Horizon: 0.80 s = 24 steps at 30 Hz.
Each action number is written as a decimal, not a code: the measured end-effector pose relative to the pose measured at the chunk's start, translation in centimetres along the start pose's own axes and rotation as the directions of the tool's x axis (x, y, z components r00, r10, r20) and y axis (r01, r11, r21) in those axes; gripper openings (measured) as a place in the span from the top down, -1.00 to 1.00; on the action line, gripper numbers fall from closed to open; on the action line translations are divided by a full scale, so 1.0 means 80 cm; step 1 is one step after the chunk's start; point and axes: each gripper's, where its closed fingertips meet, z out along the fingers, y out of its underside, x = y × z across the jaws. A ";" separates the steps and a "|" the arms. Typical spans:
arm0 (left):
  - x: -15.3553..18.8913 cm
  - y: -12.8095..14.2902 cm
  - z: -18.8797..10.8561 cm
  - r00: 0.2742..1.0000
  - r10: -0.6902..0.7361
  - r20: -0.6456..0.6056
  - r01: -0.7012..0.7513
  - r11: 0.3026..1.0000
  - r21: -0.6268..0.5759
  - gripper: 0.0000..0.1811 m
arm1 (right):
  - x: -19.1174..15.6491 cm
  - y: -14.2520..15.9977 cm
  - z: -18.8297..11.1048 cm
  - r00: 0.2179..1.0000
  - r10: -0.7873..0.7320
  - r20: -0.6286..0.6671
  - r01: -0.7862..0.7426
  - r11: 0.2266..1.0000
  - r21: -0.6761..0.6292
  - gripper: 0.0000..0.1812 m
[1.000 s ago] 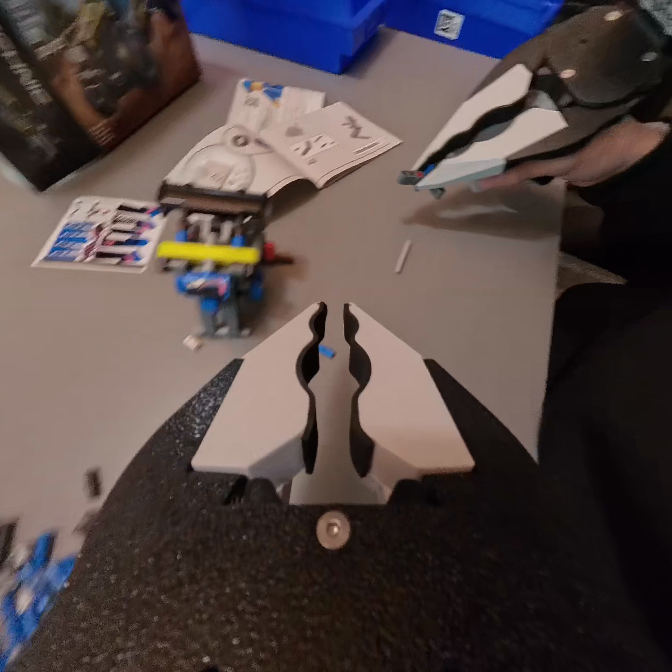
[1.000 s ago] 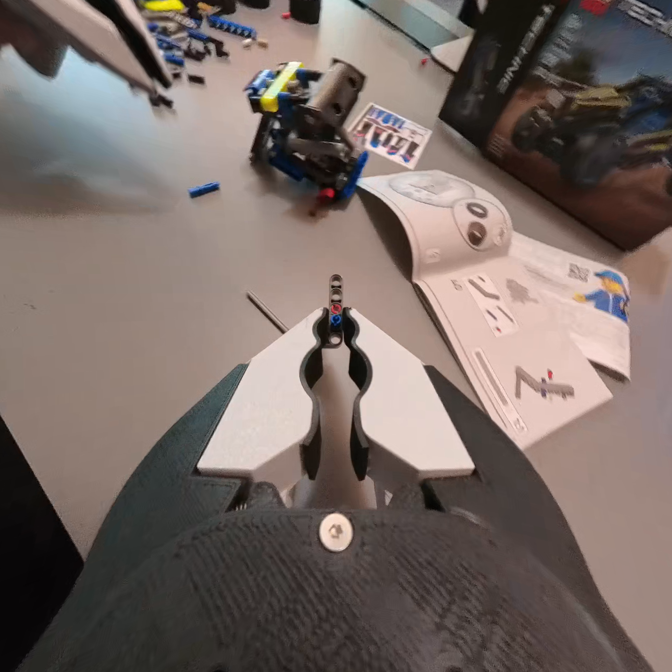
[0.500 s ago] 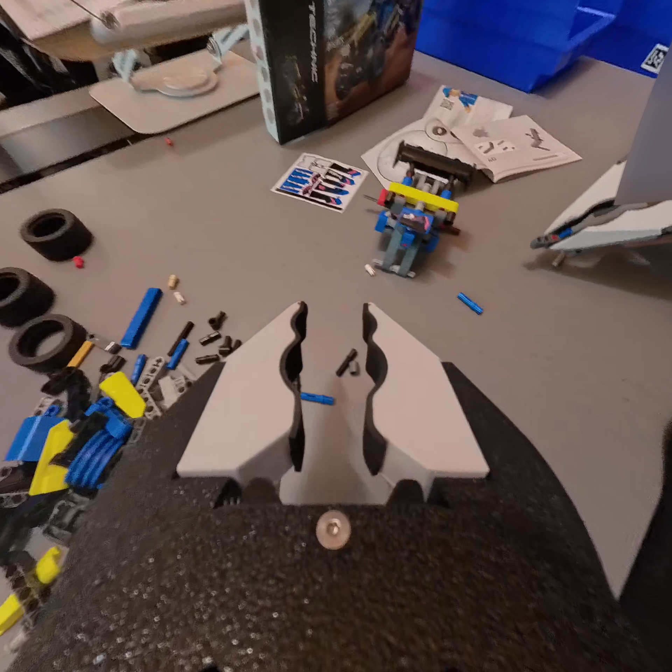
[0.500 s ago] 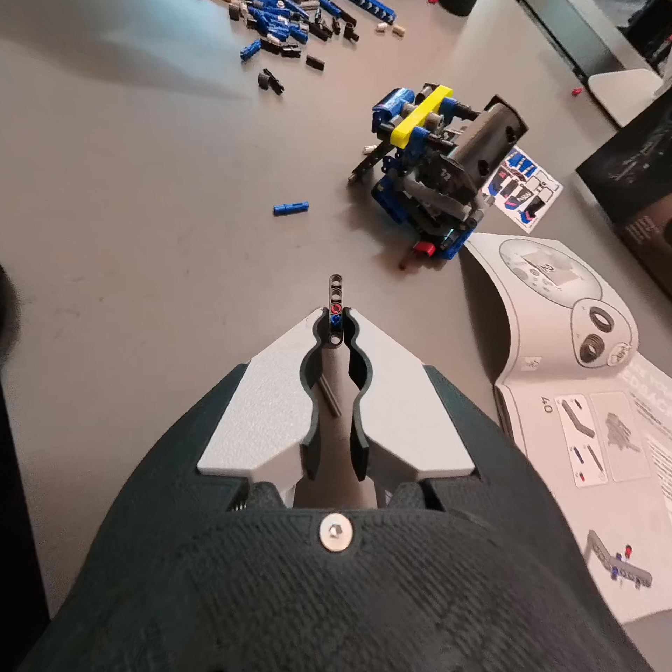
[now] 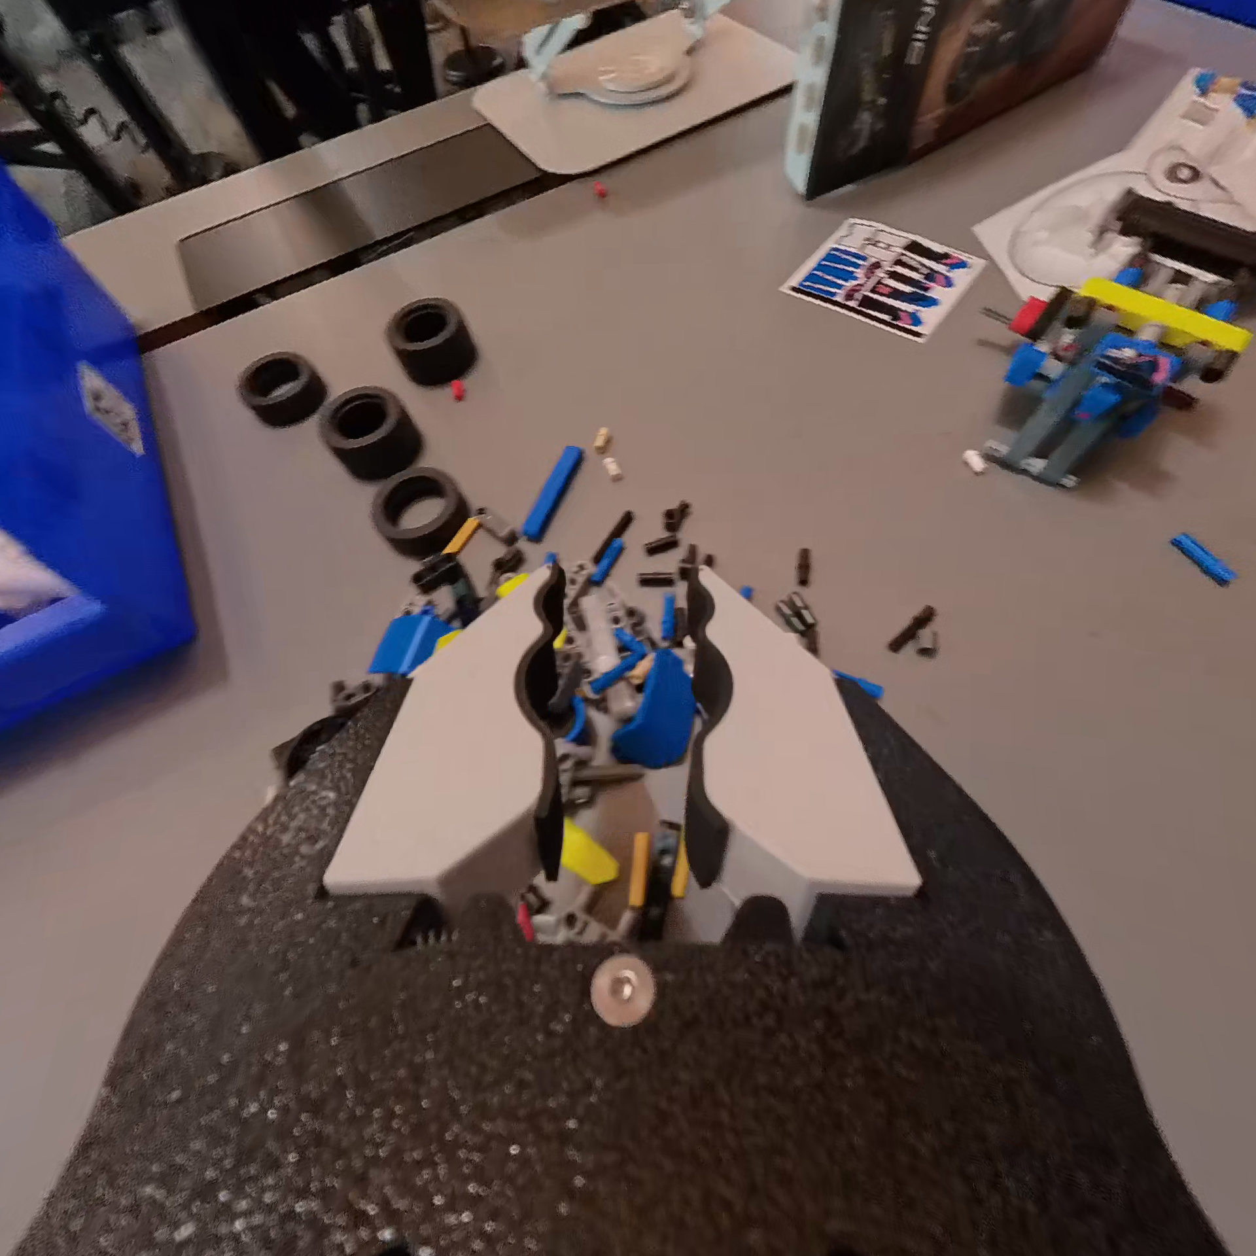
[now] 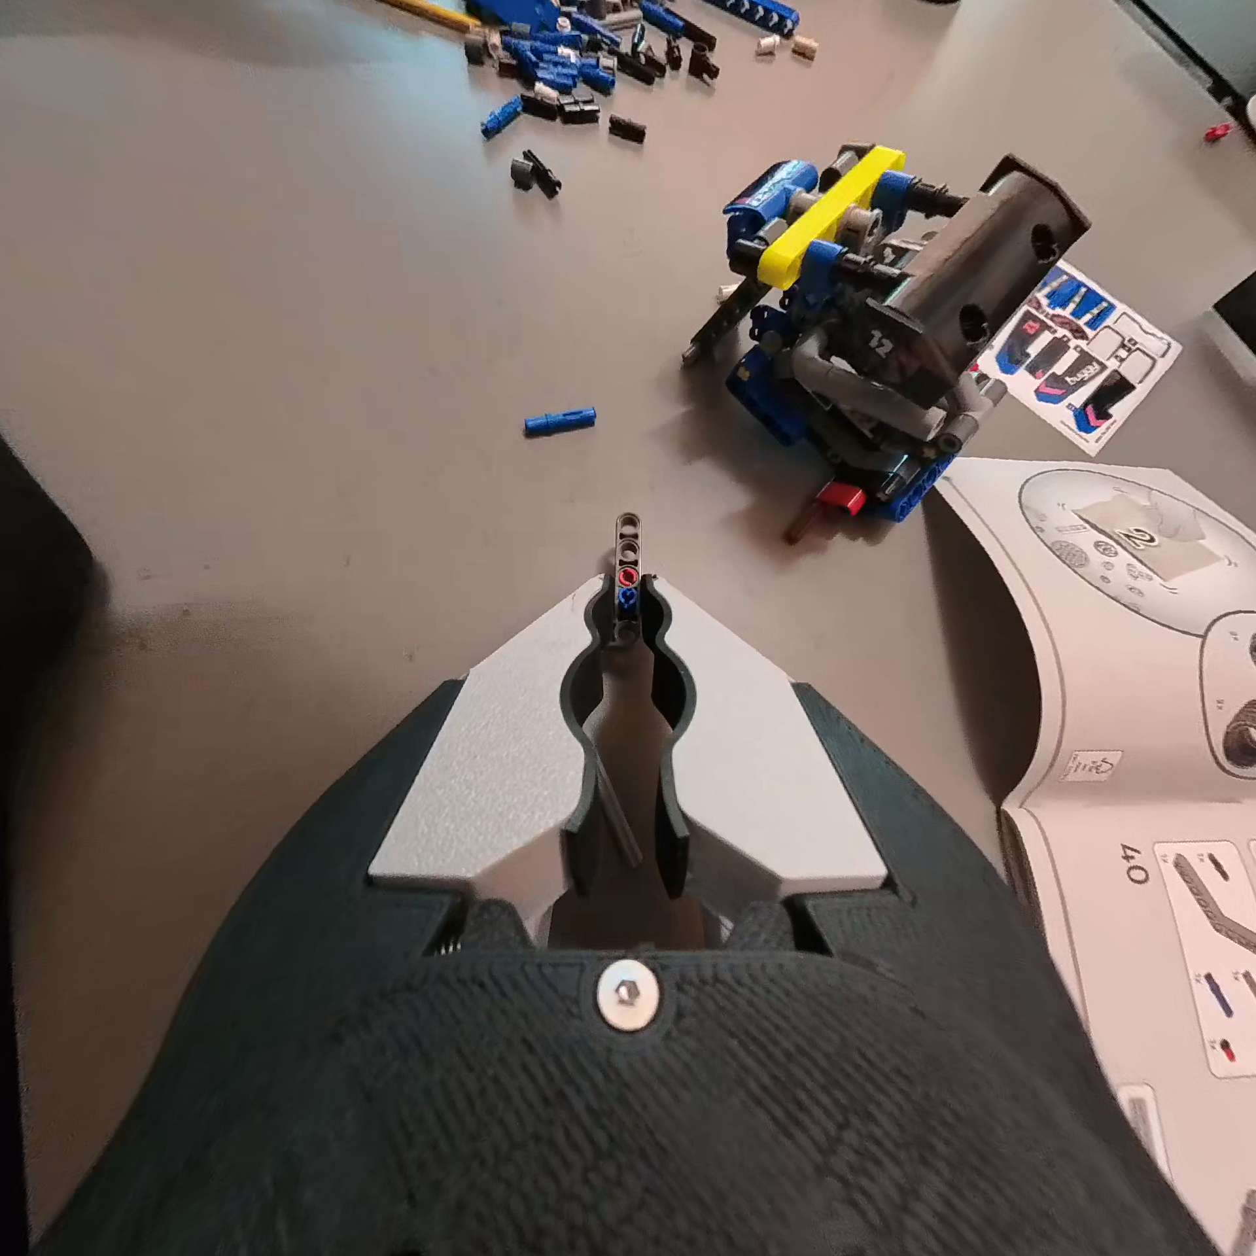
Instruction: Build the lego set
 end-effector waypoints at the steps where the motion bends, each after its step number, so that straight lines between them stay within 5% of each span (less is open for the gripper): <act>1: -0.011 0.000 -0.003 1.000 -0.010 0.018 0.010 1.000 0.003 0.65 | 0.000 -0.001 0.001 1.000 -0.005 0.003 0.005 1.000 0.000 0.93; 8: -0.034 0.013 -0.017 1.000 -0.017 -0.001 0.017 0.999 -0.037 0.77 | -0.002 -0.003 0.005 1.000 -0.021 0.010 0.021 1.000 -0.001 0.93; 14: 0.039 0.029 0.000 0.968 0.090 -0.235 -0.118 0.987 -0.111 0.85 | -0.002 -0.003 0.005 1.000 -0.014 0.018 0.014 1.000 -0.002 0.93; 18: 0.108 0.041 0.010 0.877 0.171 -0.449 -0.256 0.957 -0.135 0.89 | -0.003 -0.005 0.007 1.000 -0.017 0.025 0.017 1.000 -0.003 0.93; 24: 0.134 0.061 0.027 0.821 0.289 -0.493 -0.417 0.893 -0.171 0.87 | -0.004 -0.007 0.010 0.999 -0.037 0.020 0.037 0.999 -0.002 0.93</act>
